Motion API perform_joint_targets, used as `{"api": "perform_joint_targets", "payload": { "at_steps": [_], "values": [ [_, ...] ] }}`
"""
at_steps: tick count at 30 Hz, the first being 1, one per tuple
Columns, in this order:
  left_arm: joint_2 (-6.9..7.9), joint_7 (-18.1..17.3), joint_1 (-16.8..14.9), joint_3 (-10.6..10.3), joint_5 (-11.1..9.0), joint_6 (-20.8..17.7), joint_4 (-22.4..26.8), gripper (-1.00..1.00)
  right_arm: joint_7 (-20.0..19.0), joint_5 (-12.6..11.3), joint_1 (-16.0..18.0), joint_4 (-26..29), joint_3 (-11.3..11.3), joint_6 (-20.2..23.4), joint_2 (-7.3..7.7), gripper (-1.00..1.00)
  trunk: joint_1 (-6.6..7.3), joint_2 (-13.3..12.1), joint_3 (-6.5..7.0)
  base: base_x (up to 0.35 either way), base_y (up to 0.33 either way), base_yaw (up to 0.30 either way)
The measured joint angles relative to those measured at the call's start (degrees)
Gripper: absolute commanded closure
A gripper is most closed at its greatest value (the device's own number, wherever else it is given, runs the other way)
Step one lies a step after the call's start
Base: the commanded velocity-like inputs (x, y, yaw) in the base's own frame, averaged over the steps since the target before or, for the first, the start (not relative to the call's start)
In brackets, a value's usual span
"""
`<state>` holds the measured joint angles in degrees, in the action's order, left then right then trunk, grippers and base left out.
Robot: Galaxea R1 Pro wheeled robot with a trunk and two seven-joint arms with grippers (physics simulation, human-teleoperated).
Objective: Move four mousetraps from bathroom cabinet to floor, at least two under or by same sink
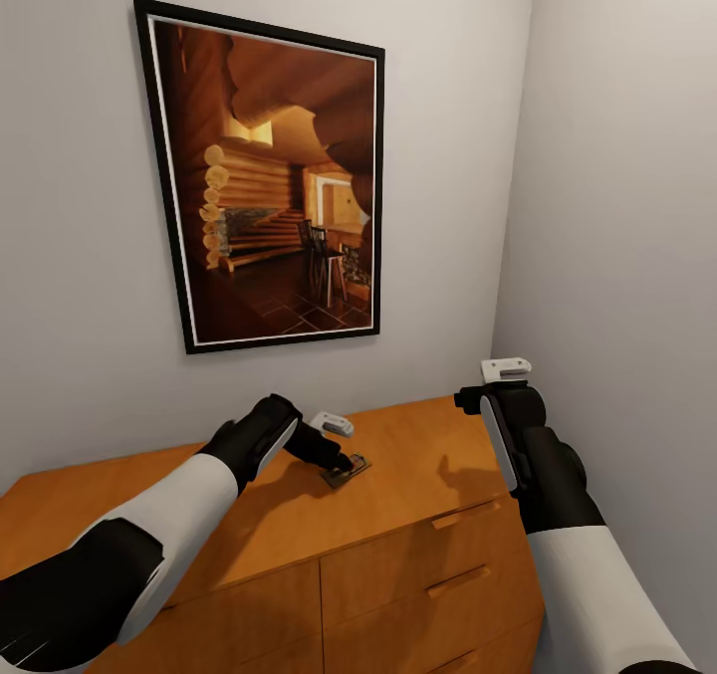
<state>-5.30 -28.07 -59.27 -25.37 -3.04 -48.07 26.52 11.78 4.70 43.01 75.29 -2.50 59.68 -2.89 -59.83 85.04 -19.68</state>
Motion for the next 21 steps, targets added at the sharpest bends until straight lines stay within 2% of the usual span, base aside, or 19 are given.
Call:
{"api": "perform_joint_targets", "payload": {
  "at_steps": [21],
  "values": [
    [-0.55, 0.32, -0.05, 0.27, 0.29, 4.07, -3.95, -1.0, -0.07, 0.25, 0.0, 0.07, 0.0, 0.0, 0.0, -1.0, 0.01, 0.02, 0.02, 0.0, 0.0, 0.0]
  ]
}}
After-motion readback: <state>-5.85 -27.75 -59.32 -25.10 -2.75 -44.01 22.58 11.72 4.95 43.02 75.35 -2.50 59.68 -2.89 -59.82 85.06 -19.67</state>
